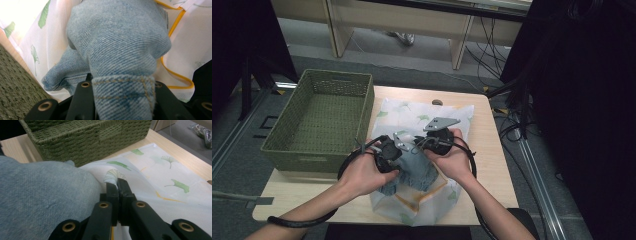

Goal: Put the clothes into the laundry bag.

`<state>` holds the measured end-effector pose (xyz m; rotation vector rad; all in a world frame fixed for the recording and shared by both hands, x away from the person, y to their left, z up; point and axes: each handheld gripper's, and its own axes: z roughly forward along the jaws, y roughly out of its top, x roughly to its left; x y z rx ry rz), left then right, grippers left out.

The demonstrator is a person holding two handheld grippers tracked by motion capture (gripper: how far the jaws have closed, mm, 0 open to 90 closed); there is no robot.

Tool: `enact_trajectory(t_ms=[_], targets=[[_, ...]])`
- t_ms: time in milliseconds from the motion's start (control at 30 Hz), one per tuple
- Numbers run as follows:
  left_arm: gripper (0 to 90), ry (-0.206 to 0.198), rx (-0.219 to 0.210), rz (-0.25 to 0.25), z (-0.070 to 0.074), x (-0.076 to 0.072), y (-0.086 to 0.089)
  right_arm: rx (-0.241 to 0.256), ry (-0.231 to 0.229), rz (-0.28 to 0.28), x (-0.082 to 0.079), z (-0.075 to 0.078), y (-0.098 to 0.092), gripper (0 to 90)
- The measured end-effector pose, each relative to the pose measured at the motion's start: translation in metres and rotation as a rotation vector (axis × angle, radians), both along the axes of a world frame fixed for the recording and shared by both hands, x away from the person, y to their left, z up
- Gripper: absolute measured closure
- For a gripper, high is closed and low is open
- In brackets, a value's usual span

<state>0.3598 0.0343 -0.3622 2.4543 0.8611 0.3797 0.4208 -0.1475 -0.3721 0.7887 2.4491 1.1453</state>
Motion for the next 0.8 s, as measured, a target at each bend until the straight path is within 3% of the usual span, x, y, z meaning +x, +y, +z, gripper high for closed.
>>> enact_trajectory(t_ms=[267,800], targets=[[69.4,-0.003,-0.019,-0.012,0.005,-0.007,-0.005,0.0,-0.008,-0.003,0.001,0.0,0.0,90.0],[69.4,0.024,-0.061,-0.035,-0.003,-0.003,-0.015,0.009,-0.004,-0.015,0.0,0.0,-0.002,90.0]])
